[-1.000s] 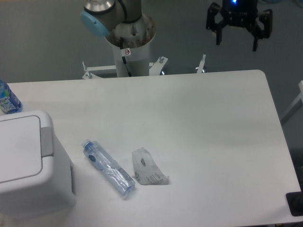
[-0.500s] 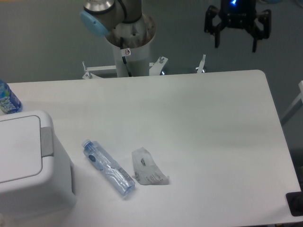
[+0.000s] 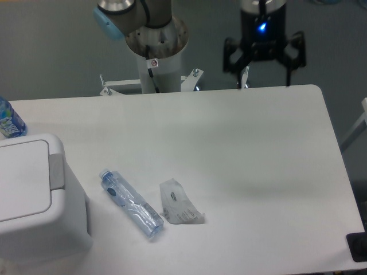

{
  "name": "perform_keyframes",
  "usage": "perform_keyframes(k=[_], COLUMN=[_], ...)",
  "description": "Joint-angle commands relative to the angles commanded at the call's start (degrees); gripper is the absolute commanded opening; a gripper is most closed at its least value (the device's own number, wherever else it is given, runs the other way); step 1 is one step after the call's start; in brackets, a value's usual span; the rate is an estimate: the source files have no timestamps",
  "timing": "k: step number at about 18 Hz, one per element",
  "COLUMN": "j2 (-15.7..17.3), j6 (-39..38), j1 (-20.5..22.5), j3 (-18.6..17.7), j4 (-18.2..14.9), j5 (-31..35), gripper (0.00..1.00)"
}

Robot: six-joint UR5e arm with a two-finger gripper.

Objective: Open the trash can
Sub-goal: 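Move the gripper over the white trash can's lid edge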

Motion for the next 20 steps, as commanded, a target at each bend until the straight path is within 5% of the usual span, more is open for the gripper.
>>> perform_keyframes(k=[9,20], j2=[-5.3,-6.0], j6=[-23.1,-29.3], j1=[-11.0,-16.9], j3=[2.1,2.4], j4=[6.2,9.6], j5=[-1.6,-7.3], gripper=[1.0,1.0])
